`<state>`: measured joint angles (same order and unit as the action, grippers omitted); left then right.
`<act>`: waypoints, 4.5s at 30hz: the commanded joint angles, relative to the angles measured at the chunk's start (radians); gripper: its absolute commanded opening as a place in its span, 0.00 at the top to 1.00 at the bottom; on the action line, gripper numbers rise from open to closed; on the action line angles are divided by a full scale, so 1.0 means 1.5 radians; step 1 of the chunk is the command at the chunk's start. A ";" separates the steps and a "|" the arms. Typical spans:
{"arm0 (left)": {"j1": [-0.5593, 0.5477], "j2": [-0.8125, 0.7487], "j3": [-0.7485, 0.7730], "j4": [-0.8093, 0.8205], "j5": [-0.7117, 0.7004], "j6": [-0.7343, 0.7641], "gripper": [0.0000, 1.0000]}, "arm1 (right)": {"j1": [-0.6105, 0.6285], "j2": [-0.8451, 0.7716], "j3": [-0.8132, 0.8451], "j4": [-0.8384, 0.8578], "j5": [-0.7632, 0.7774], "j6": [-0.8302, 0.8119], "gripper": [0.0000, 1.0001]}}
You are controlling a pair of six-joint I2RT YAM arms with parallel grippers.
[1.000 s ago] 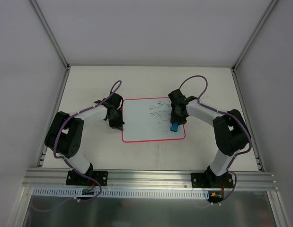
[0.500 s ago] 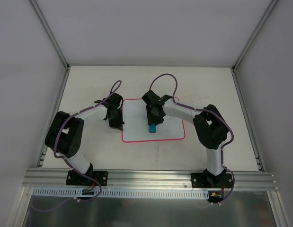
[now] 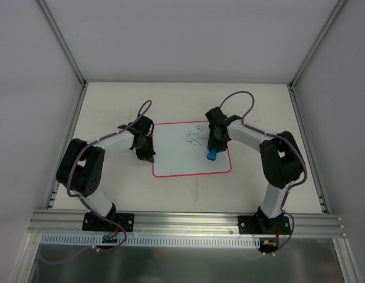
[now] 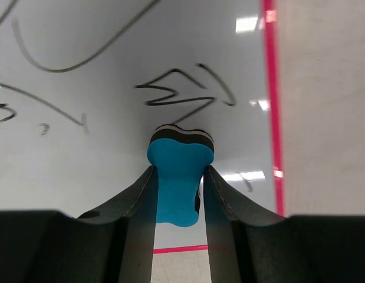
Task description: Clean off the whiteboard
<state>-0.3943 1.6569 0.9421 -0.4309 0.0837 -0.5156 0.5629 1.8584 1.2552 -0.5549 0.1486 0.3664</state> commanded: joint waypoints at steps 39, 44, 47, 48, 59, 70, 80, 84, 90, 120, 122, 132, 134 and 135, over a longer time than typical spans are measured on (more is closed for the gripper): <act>-0.002 0.014 -0.020 -0.052 -0.012 0.011 1.00 | -0.008 -0.099 -0.202 0.060 -0.041 0.072 1.00; 0.001 0.011 -0.021 -0.051 -0.013 0.012 1.00 | -0.092 -0.174 -0.269 0.038 -0.027 0.094 1.00; 0.002 0.010 -0.022 -0.051 -0.014 0.013 1.00 | -0.122 -0.189 -0.269 0.011 -0.015 0.095 1.00; 0.002 0.009 -0.021 -0.052 -0.013 0.013 1.00 | -0.130 -0.190 -0.266 0.003 -0.013 0.099 1.00; 0.002 -0.012 -0.041 -0.052 -0.004 0.011 1.00 | -0.104 -0.168 -0.252 -0.003 -0.081 0.093 1.00; -0.003 -0.132 -0.138 -0.055 0.070 -0.017 0.99 | 0.005 -0.170 -0.262 -0.007 -0.181 0.042 0.99; 0.066 -0.136 -0.010 -0.077 0.032 0.011 0.47 | 0.011 -0.228 -0.114 -0.063 -0.103 -0.046 1.00; 0.092 -0.089 0.034 -0.077 0.024 0.041 0.46 | 0.011 -0.213 -0.064 -0.063 -0.069 -0.067 1.00; 0.106 0.003 0.089 -0.076 0.032 0.081 0.50 | 0.013 -0.170 -0.034 -0.035 -0.067 -0.069 1.00; 0.088 0.089 0.085 -0.077 -0.023 0.107 1.00 | 0.182 0.158 0.264 -0.068 -0.025 -0.125 1.00; 0.087 0.090 0.087 -0.077 -0.020 0.110 1.00 | 0.191 0.195 0.302 -0.089 -0.022 -0.126 1.00; 0.087 0.093 0.088 -0.079 -0.022 0.115 1.00 | 0.174 0.212 0.284 -0.166 0.028 -0.105 1.00; 0.087 0.093 0.089 -0.078 -0.025 0.118 1.00 | 0.148 0.194 0.232 -0.168 0.041 -0.096 1.00; 0.087 0.093 0.089 -0.078 -0.027 0.118 1.00 | 0.137 0.183 0.213 -0.168 0.045 -0.088 1.00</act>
<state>-0.2562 1.7607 1.0798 -0.5304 0.1101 -0.3733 0.8368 2.1475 1.6783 -0.6567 0.1173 0.2123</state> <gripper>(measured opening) 0.011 0.343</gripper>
